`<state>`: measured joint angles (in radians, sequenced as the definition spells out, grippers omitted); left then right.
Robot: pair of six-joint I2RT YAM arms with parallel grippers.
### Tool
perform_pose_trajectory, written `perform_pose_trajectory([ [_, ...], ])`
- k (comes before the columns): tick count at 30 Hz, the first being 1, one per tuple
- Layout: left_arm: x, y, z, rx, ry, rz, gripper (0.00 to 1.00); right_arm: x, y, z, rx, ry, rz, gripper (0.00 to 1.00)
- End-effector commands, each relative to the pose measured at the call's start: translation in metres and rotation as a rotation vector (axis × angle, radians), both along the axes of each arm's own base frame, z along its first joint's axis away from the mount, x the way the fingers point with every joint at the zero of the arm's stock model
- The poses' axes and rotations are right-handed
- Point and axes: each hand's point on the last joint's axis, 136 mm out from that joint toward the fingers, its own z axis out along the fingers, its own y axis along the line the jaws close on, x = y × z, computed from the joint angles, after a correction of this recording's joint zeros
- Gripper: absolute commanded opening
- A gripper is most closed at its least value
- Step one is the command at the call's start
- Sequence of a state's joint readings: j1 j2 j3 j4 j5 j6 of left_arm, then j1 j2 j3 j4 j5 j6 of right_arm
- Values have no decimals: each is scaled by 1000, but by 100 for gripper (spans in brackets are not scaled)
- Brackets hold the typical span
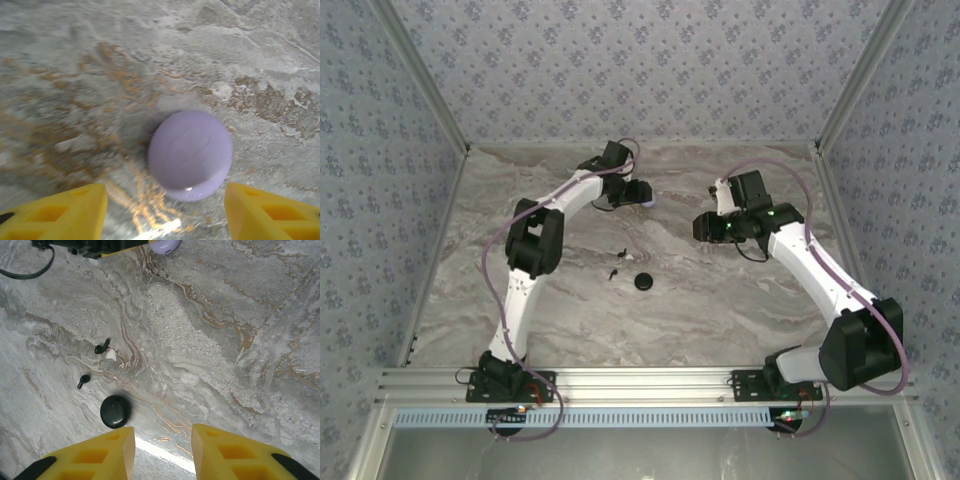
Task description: Insert wireless bluetooth earbuds into charging case
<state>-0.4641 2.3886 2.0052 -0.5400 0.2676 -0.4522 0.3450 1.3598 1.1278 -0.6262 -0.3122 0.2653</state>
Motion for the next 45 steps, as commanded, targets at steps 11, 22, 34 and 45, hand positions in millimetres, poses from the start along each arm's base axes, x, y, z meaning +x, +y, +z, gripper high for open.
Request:
perform_pose_trajectory([
  [11,-70,78,130,92,-249,100,63,-30,57,-50,-137,86,189,56],
  [22,-164,126,126,80,-181,168,63,-39,106,-90,-312,103,244,70],
  [34,-202,145,123,62,-168,205,63,-39,126,-120,-412,163,216,79],
  [45,-206,148,121,70,-168,204,64,-46,137,-141,-450,214,231,79],
])
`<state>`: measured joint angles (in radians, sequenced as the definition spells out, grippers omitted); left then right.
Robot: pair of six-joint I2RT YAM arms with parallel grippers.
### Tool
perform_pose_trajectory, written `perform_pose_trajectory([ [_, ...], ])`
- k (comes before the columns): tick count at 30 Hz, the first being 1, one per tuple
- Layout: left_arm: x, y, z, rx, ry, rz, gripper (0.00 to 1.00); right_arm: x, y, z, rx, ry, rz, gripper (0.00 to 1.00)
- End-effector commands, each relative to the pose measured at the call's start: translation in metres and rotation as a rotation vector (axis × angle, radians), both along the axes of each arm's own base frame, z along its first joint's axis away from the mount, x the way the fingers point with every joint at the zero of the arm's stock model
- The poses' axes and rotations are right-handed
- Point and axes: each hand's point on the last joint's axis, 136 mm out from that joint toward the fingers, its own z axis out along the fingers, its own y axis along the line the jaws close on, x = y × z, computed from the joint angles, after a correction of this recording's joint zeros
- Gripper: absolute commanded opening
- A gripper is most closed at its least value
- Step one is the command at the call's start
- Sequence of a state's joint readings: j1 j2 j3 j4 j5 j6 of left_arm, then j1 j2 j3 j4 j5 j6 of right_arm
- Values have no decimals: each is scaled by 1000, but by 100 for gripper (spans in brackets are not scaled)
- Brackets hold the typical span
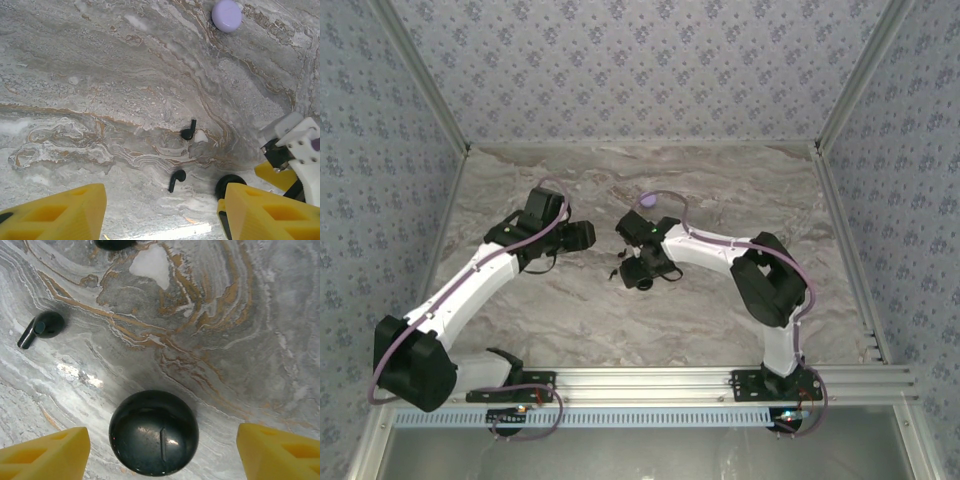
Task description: Insert wireless bluetooth earbuds into charging case
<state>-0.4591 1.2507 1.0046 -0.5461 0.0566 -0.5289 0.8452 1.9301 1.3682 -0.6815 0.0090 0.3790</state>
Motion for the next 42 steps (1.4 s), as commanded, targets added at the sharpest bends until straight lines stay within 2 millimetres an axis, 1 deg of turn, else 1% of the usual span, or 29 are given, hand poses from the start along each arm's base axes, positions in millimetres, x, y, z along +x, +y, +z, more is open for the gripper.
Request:
perform_pose_trajectory([
  [1,-5,5,2,11,-5,14,64,-3,1,-3,-29,14,-20,79],
  [7,-5,6,0,16,0,15,64,-3,1,-12,-54,21,-32,77],
  [12,-6,7,-3,22,5,16,64,-3,3,-20,-61,33,-30,71],
  [16,-6,8,-6,26,14,17,64,-2,2,-24,-72,37,-35,66],
  [23,-7,8,-7,31,18,17,63,0,-2,-27,-90,34,-29,51],
  [25,-7,8,-7,32,18,18,64,2,-5,-26,-97,32,-12,50],
  [28,-7,9,-7,35,19,18,64,8,-6,-20,-86,17,53,49],
  [32,-8,9,-9,34,24,19,64,19,-6,-13,-65,3,198,49],
  [37,-8,8,-10,25,27,25,63,31,-12,-11,-83,11,347,49],
  [42,-8,8,-12,23,32,29,64,39,-15,-10,-54,29,454,50],
])
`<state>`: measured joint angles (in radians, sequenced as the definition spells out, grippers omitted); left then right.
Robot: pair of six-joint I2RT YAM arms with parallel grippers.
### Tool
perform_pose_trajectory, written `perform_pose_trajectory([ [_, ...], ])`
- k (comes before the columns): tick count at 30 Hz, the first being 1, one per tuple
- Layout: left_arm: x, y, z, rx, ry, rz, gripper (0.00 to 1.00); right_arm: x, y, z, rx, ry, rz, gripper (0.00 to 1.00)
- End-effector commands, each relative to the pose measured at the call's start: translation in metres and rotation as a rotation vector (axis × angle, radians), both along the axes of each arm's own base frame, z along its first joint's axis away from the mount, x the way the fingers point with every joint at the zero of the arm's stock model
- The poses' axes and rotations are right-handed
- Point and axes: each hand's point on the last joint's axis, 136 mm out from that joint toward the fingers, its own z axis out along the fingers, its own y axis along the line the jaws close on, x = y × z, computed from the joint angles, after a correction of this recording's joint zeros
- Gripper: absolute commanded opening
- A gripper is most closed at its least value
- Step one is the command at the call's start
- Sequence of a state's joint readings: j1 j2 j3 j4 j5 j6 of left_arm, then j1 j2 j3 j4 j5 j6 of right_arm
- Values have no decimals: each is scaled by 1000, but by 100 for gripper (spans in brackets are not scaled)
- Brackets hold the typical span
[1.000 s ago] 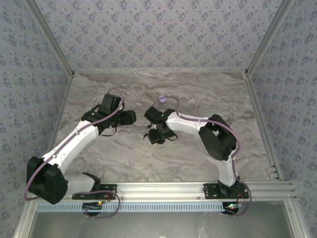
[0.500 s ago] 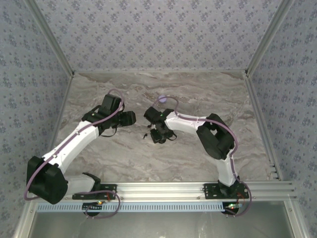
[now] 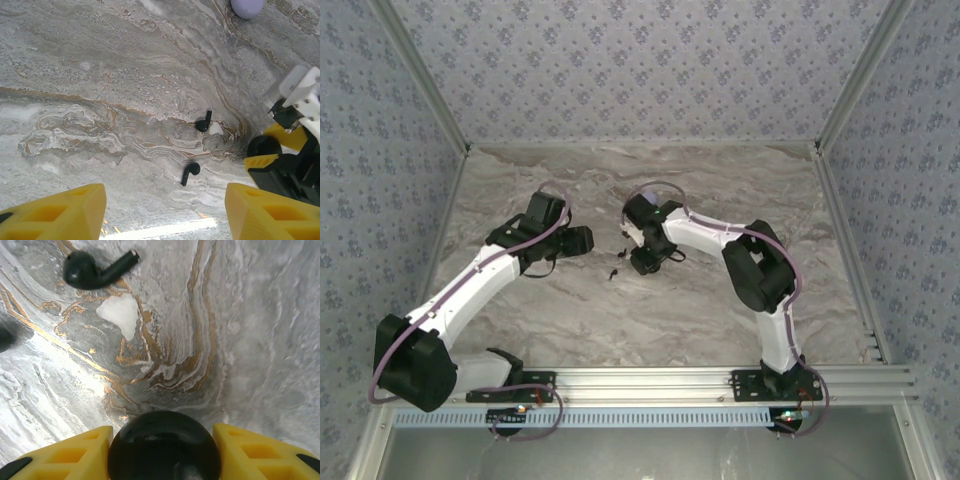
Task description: Insert wireless bluetooth earbuds into charging case
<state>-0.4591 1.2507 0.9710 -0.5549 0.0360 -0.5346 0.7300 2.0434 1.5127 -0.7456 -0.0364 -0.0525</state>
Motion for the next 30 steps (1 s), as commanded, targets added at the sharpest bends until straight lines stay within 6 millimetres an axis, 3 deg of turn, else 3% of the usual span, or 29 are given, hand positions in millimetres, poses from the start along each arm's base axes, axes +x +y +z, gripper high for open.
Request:
perform_pose_trajectory([
  [1,-2,1,3,-8,-1,12,63,-5,-2,-3,-2,58,151,50],
  [13,-3,2,2,-6,6,14,63,11,-4,-18,-49,89,219,52],
  [16,-3,1,2,-10,7,12,63,16,-4,-16,-60,73,205,63],
  [19,-4,0,2,-13,6,8,63,22,-4,-4,-48,34,170,67],
  [25,-3,-6,-1,-25,18,-18,63,30,-3,39,55,-42,72,73],
  [30,1,-23,-7,-55,47,-82,62,27,-21,68,176,-68,-85,73],
])
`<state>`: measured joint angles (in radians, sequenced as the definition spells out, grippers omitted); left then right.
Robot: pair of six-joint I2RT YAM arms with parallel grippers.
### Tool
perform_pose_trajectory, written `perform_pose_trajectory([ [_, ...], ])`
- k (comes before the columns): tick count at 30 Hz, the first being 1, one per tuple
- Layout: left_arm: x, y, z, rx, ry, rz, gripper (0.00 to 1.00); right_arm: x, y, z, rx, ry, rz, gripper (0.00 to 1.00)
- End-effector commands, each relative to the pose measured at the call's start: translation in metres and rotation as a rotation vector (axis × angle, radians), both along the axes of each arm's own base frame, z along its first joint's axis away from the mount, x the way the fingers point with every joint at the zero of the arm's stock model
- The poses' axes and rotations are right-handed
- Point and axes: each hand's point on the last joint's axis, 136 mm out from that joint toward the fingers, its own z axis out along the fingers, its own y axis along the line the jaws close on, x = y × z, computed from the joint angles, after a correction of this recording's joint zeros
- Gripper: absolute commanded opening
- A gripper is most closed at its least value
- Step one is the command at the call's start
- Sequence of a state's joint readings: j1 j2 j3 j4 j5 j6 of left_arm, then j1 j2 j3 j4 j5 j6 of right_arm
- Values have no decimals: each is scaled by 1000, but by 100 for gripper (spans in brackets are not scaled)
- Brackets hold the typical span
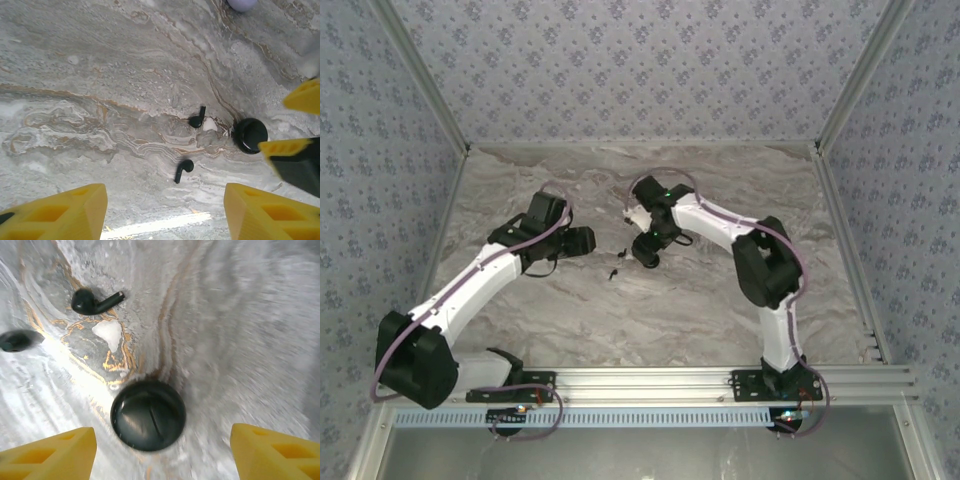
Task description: Insert wireless bluetooth earbuds into charging case
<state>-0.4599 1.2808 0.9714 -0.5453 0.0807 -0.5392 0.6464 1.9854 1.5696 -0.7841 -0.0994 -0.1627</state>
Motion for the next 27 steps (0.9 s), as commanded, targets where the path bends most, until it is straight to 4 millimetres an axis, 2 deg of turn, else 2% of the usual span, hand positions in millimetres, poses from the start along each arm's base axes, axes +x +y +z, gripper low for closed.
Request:
perform_pose_trajectory([
  [1,3,-18,-1,-36,15,-72,62,0,-12,31,123,-8,-156,73],
  [6,12,-51,-11,-79,58,-166,57,-14,-46,28,167,41,-351,66],
  [11,26,-86,-24,-80,110,-243,50,-34,-60,5,157,107,-472,55],
  [12,28,-94,-28,-78,126,-257,48,-41,-63,-6,152,138,-502,52],
  [14,33,-108,-32,-80,142,-278,44,-47,-64,-17,158,176,-556,46],
  [19,42,-131,-53,-92,198,-292,34,-43,-45,-28,252,226,-638,34],
  [23,46,-139,-68,-93,244,-289,24,-39,-35,-36,283,255,-682,27],
  [27,46,-141,-82,-62,274,-276,14,-36,-30,-44,284,278,-702,24],
])
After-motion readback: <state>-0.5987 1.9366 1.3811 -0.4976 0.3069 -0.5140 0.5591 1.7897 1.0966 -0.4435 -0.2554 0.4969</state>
